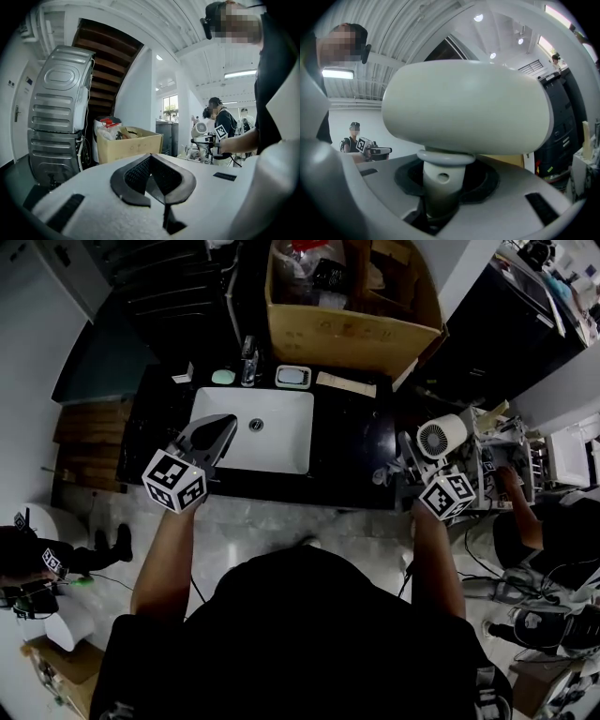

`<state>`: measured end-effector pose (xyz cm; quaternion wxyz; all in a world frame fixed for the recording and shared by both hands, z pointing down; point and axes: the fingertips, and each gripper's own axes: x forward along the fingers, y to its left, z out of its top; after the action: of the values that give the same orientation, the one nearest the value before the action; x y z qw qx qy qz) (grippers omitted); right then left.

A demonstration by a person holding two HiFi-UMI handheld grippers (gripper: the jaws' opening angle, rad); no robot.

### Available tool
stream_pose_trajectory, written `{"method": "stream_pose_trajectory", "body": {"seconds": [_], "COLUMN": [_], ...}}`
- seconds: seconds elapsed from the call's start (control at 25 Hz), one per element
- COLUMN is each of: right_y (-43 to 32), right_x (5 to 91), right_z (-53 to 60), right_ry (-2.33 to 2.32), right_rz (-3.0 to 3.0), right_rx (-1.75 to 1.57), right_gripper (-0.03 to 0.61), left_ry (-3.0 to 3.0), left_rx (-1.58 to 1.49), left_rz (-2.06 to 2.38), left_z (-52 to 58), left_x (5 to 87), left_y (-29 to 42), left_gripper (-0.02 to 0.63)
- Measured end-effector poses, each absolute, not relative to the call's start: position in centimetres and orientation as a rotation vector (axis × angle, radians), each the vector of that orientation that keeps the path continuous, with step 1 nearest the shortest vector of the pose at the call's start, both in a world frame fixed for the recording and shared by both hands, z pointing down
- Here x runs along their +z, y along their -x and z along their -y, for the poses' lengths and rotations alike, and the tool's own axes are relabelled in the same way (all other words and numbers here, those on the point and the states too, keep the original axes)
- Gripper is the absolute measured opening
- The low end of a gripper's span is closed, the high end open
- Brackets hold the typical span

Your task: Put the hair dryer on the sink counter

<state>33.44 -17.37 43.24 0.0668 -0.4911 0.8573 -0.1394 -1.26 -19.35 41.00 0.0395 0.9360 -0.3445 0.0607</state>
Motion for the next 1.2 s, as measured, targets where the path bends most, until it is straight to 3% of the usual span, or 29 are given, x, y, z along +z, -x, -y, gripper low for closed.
{"method": "stream_pose_trajectory", "body": {"seconds": [0.36, 1.2], "right_y": [-35.2, -34.2], "right_x": [42.6, 41.9], "right_z": [18.8, 19.0], "right_ry": [1.431, 1.540], "right_rz": [-2.599, -2.588], "right_rx": [-0.396, -0.409], "right_gripper": [0.144, 0.143], "left_ry": [-2.851, -2.894], "left_rx": [0.232, 0.209], "left_rz": [1.023, 0.908], "left_z": [19.5, 20.4], "left_x": [41.4, 41.0], "left_y": [-1.4, -0.4], "left_gripper": [0.014, 0.014]}}
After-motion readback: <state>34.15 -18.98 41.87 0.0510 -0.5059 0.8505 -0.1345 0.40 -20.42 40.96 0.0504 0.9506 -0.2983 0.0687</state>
